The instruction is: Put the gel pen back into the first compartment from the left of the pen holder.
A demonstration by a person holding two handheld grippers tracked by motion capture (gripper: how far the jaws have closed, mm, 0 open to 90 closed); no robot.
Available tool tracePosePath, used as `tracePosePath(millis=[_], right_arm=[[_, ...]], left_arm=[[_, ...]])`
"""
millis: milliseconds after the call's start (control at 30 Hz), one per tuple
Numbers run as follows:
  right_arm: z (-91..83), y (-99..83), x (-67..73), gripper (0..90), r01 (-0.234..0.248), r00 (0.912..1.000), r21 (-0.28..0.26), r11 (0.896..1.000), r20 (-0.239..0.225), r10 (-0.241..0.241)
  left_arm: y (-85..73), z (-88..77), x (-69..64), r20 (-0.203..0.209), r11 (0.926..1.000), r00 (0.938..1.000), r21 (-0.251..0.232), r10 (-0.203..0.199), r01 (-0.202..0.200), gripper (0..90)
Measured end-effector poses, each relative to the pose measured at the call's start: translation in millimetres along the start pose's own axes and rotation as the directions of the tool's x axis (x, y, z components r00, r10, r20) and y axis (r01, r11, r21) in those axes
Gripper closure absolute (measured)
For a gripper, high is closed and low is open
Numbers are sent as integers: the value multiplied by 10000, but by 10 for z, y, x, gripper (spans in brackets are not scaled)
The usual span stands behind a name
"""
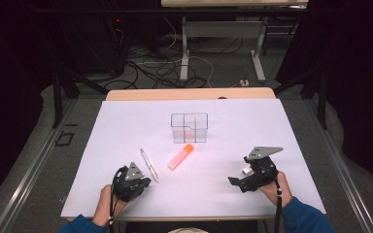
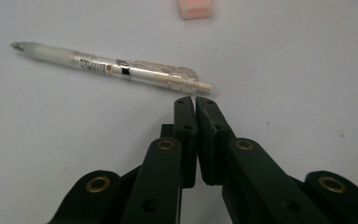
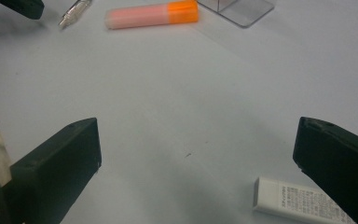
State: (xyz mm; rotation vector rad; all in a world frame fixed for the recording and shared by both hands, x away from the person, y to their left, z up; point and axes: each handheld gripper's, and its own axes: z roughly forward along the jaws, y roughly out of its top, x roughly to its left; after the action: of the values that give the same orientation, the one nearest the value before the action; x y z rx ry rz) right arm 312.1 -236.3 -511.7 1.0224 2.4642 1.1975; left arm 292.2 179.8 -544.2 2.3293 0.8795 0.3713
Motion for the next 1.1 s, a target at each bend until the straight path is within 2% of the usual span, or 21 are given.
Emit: tracePosePath(millis=[33, 133, 200, 233, 267, 367, 533, 633, 800, 833, 1100], right_arm=[[2, 1, 1, 2, 15, 10000, -11, 10000, 14, -14], [-3, 0, -2, 3, 36, 10000, -25, 10000, -7, -36], [-17, 5, -9, 3, 38, 10000, 218, 9998, -55, -37], [0, -3, -9, 2, -5, 10000, -35, 10000, -12, 5], [1, -4, -11, 2, -12, 10000, -21, 10000, -8, 12], [-2, -3, -14, 3, -30, 10000, 62, 10000, -57, 30], [1, -5, -19, 3, -76, 10000, 62, 10000, -39, 76], [-7, -3, -22, 3, -88, 9999, 202, 9998, -48, 89], [-1, -7, -26, 3, -59, 10000, 47, 10000, -45, 59], [1, -8, -27, 3, -68, 10000, 52, 10000, -57, 69], [-2, -8, -28, 2, -62, 10000, 50, 10000, -42, 62]], left_arm=[[17, 14, -1, 53, 9999, 10000, 124, 61, -62, 890], [46, 68, -11, 85, 9999, 9999, 86, 107, -108, 895], [71, 99, -20, 89, 9999, 9998, 62, 149, -149, 896], [85, 120, -29, 102, 9997, 9998, 152, 172, -174, 896], [99, 135, -34, 187, 9993, 9996, 304, 229, -234, 896], [131, 186, -51, 165, 9990, 9992, 261, 352, -356, 896], [163, 230, -50, 188, 9993, 9992, 169, 341, -344, 896], [180, 249, -50, 140, 9993, 9993, 116, 347, -349, 896], [217, 274, -41, 107, 9990, 9991, 183, 407, -409, 896], [219, 288, -46, 28, 9992, 9992, 68, 393, -393, 896], [273, 337, -39, -260, 9987, 9984, 69, 502, -500, 896]])
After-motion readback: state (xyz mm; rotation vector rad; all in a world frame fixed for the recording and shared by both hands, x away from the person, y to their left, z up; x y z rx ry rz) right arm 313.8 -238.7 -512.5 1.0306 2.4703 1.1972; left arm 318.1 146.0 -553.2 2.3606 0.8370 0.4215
